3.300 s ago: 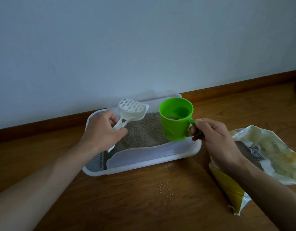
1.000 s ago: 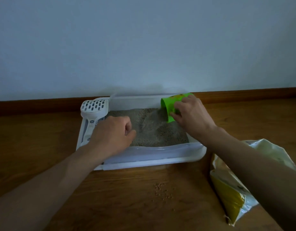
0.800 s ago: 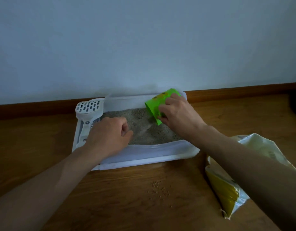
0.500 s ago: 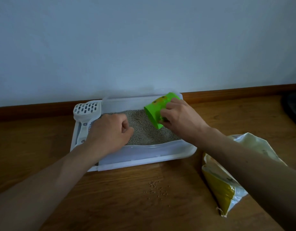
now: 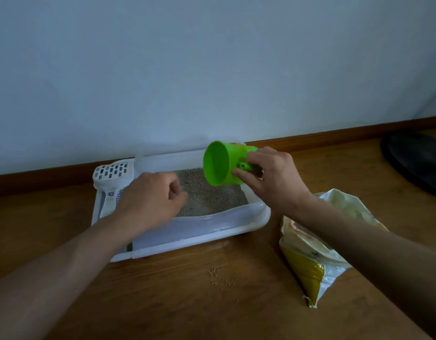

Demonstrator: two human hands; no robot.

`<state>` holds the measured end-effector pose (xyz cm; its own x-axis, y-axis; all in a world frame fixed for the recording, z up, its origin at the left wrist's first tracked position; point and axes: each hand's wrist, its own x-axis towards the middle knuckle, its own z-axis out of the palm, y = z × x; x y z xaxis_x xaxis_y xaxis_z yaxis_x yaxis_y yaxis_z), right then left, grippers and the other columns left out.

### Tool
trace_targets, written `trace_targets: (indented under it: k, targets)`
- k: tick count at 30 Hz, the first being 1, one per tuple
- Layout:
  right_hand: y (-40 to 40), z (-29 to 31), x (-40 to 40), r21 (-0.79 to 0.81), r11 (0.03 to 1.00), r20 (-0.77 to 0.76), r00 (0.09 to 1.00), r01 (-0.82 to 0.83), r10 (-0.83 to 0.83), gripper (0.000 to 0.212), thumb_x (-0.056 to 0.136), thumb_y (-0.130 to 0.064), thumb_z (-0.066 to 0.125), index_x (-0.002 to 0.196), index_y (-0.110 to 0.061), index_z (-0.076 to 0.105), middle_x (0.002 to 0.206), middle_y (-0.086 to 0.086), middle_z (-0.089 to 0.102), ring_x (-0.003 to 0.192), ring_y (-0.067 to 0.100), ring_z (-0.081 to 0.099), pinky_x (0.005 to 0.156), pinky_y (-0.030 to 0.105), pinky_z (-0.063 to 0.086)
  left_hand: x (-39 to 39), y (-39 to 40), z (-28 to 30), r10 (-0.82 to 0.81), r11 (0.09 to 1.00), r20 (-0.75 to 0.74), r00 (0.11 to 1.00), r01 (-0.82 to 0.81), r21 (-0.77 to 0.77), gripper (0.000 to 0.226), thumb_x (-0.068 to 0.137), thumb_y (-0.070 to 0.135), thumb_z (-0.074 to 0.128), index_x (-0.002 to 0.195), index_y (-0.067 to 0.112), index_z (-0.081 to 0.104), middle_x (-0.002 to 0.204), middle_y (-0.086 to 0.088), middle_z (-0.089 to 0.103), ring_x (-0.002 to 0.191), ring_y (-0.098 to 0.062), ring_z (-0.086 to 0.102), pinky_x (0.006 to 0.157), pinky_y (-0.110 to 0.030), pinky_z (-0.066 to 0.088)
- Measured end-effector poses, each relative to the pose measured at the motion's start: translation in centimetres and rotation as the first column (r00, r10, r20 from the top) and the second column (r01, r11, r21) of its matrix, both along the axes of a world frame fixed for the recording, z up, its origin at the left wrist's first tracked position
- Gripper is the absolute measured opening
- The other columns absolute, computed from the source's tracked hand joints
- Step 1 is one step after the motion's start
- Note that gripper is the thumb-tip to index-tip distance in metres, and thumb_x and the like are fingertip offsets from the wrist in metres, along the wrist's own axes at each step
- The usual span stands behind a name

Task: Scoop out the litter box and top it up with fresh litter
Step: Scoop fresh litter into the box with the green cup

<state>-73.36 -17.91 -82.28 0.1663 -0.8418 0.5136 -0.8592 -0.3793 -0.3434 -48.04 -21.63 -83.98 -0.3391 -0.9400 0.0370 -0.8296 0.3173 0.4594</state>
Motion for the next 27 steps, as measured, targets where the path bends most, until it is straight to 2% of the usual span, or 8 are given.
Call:
trace_targets:
  k: [4,8,11,14,17,20,24,27]
  targets:
    - [2.7,1.9,-1.5,0.017,0.994,0.155,0.982,0.107,-0.109,0.037,0.087,-0.023,0.072,0.062,-0.017,0.046,0.054,-0.011,0.038,0.049,0.005,0.037,0.048,0.013,0.025,-1.5,0.1,1.9,-0.105,0.994,-0.014,0.994,0.104,-0.020,0.014,0.086,0.041,0.068,0.078,0.030,0.063,0.070,0.014,0.065,0.068,-0.006,0.062,0.068,-0.036,0.057]
    - [6.4,2.6,-4.7,0.152,0.949,0.251,0.918,0.275,-0.307,0.039,0.091,-0.033,0.065,0.063,-0.011,0.049,0.053,-0.001,0.044,0.049,0.010,0.037,0.047,0.025,0.029,-5.0,0.3,3.9,-0.265,0.963,0.026,0.964,0.266,-0.048,0.012,0.087,0.041,0.067,0.091,0.030,0.064,0.085,0.013,0.066,0.081,-0.011,0.063,0.076,-0.038,0.055]
    - [10.0,3.1,-8.0,0.236,0.914,0.284,0.876,0.330,-0.390,0.038,0.093,-0.036,0.061,0.065,-0.011,0.052,0.057,0.004,0.050,0.049,0.009,0.040,0.048,0.027,0.035,-8.6,1.1,5.4,-0.390,0.916,0.054,0.919,0.393,-0.076,0.026,0.088,0.042,0.066,0.108,0.028,0.061,0.105,0.008,0.061,0.092,-0.013,0.059,0.083,-0.038,0.052]
    - [12.9,4.0,-11.5,0.269,0.890,0.282,0.853,0.369,-0.439,0.040,0.094,-0.041,0.054,0.070,-0.010,0.059,0.064,0.011,0.058,0.053,0.021,0.048,0.047,0.023,0.036,-11.7,2.1,6.3,-0.537,0.832,0.192,0.821,0.554,-0.043,0.031,0.090,0.046,0.061,0.119,0.034,0.055,0.114,0.012,0.052,0.093,-0.008,0.055,0.083,-0.034,0.052]
    - [14.7,4.0,-14.5,0.309,0.861,0.326,0.805,0.404,-0.495,0.043,0.099,-0.040,0.048,0.072,-0.007,0.060,0.068,0.015,0.060,0.054,0.020,0.049,0.047,0.020,0.038,-14.3,2.7,6.2,-0.636,0.729,0.365,0.680,0.684,-0.005,0.039,0.094,0.046,0.056,0.129,0.037,0.046,0.121,0.012,0.048,0.096,-0.010,0.056,0.081,-0.034,0.054]
    - [15.9,3.6,-16.6,0.357,0.822,0.306,0.776,0.443,-0.551,0.044,0.099,-0.036,0.049,0.071,-0.004,0.058,0.067,0.015,0.057,0.051,0.012,0.044,0.047,0.022,0.037,-16.7,3.7,4.4,-0.684,0.710,0.313,0.659,0.700,0.080,0.047,0.095,0.048,0.055,0.138,0.040,0.036,0.123,0.010,0.048,0.098,-0.010,0.055,0.082,-0.032,0.054]
    - [15.4,3.4,-18.1,0.376,0.806,0.171,0.821,0.457,-0.545,0.041,0.098,-0.035,0.053,0.066,-0.009,0.054,0.057,0.003,0.049,0.047,0.005,0.039,0.045,0.020,0.033,-19.2,5.2,0.7,-0.726,0.683,0.224,0.650,0.721,0.119,0.059,0.095,0.052,0.052,0.146,0.049,0.023,0.134,0.010,0.046,0.114,-0.012,0.053,0.092,-0.032,0.051]
    - [14.8,1.9,-18.4,0.362,0.817,0.116,0.848,0.450,-0.518,0.043,0.096,-0.037,0.054,0.066,-0.006,0.054,0.059,0.012,0.051,0.047,0.012,0.039,0.045,0.026,0.031,-20.4,5.5,-1.4,-0.712,0.692,0.272,0.648,0.713,0.112,0.048,0.095,0.049,0.051,0.141,0.044,0.038,0.126,0.007,0.051,0.108,-0.014,0.055,0.088,-0.034,0.052]
